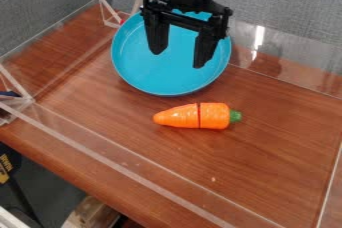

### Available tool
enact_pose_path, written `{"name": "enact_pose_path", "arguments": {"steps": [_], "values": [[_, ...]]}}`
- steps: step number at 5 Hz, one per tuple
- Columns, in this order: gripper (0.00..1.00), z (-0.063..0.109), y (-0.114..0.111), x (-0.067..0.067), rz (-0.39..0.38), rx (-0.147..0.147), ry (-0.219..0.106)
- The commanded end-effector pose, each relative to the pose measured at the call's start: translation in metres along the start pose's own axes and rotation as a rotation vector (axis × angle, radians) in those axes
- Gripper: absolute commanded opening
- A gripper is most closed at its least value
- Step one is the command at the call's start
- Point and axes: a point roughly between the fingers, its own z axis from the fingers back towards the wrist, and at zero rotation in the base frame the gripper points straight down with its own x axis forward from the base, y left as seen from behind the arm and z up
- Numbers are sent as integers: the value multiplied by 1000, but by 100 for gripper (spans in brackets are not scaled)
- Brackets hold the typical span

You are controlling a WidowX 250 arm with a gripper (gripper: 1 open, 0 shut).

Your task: Remove the carrot from the blue plate and put it on the table

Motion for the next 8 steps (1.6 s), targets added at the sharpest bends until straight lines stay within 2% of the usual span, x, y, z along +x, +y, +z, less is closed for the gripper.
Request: {"name": "enact_pose_path", "arguments": {"steps": [1, 2, 4, 5, 6, 8], "values": [[100, 0, 0, 0, -5, -1, 3], [100, 3, 0, 0, -11, -3, 3], [100, 23, 3, -3, -12, -18, -58], [100, 27, 5, -4, -9, -25, -88], [100, 23, 7, -2, -10, -24, -94], [100, 12, 3, -1, -31, -9, -63]]}}
